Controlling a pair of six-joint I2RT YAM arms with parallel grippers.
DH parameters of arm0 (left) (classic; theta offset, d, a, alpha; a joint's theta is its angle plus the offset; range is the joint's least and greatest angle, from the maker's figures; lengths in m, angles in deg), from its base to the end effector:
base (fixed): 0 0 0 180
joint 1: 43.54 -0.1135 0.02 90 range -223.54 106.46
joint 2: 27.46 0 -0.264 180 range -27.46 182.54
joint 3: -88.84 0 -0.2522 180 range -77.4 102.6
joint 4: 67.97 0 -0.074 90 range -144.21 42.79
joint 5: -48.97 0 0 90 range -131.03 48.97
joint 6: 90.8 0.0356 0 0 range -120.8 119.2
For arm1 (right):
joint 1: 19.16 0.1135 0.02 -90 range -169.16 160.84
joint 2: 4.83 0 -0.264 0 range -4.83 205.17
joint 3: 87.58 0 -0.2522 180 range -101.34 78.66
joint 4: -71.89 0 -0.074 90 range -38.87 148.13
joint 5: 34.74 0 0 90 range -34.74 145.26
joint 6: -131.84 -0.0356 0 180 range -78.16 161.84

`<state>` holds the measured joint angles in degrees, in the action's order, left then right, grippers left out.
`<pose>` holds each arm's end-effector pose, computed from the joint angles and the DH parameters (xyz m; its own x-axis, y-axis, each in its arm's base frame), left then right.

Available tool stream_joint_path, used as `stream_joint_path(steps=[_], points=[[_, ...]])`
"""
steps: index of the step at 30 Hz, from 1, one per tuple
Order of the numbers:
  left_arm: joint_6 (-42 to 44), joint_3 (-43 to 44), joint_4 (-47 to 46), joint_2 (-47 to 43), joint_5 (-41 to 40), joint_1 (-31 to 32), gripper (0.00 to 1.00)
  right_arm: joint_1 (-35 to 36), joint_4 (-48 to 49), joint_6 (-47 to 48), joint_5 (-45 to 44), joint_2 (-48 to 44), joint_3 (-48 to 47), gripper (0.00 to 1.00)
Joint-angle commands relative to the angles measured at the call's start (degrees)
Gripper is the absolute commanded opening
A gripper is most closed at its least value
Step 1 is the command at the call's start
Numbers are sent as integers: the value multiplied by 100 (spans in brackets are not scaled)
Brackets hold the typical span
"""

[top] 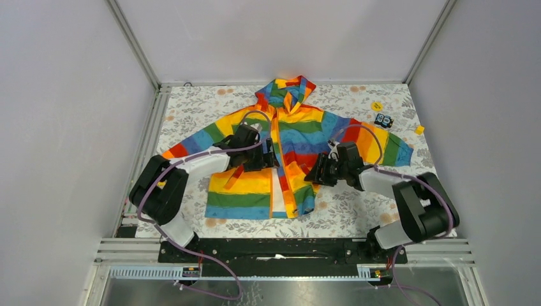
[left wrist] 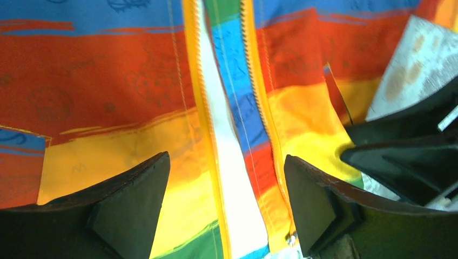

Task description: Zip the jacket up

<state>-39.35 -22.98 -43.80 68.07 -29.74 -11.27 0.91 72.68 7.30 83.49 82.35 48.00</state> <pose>0.2814 -0.1859 0.1751 -0.9081 -0.1493 -0.3911 0.0775 0.8581 -0.5076 0.2483 0.1086 0.1355 -0.8761 0.2117 -0.4331 -0.1650 0.7124 0.6821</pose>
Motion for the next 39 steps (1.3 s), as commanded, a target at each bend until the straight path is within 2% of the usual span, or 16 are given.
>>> stream_joint_path(steps=[1, 6, 8, 12, 15, 17, 20, 23, 25, 27, 31, 34, 39], points=[[-48, -71, -116, -543, 230, 297, 82, 11, -1932, 850, -1133, -913, -49, 59], [-316, -314, -193, -757, 277, 700, 74, 913, -2714, 708, -1888, -1929, -197, 78], [-425, -467, -273, -880, 249, 839, 71, 1110, -3035, 539, -1880, -1995, -245, 79], [-690, -784, -680, -1019, 266, 1062, 66, 1308, -3247, 53, -2078, -2054, 68, 65], [-947, -869, -851, -916, 80, 1154, 54, 1315, -3461, -410, -2455, -1986, 208, 52], [-1200, -1008, -1233, -908, 86, 1180, 49, 1307, -3656, -750, -2775, -1942, 206, 38], [-1524, -1070, -1850, -764, 313, 1212, 47, 1313, -3166, -889, -2755, -1950, 440, 31], [-1705, -842, -1903, -439, 421, 1265, 41, 1312, -2927, -708, -2408, -1851, 487, 19], [-1895, -726, -1912, -250, 349, 1320, 37, 1314, -2855, -618, -2314, -1872, 499, 16], [-2182, -662, -1891, -53, 189, 1404, 38, 1314, -2848, -576, -2371, -1987, 530, 15], [-2840, -908, -2130, -42, -454, 1498, 46, 1313, -2843, -500, -2533, -2267, 636, 15], [-2876, -795, -2084, 18, -698, 1501, 47, 1312, -2821, -487, -2545, -2300, 681, 14], [-2940, -635, -2239, 270, -661, 1546, 44, 1312, -2743, -472, -2473, -2214, 668, 12]])
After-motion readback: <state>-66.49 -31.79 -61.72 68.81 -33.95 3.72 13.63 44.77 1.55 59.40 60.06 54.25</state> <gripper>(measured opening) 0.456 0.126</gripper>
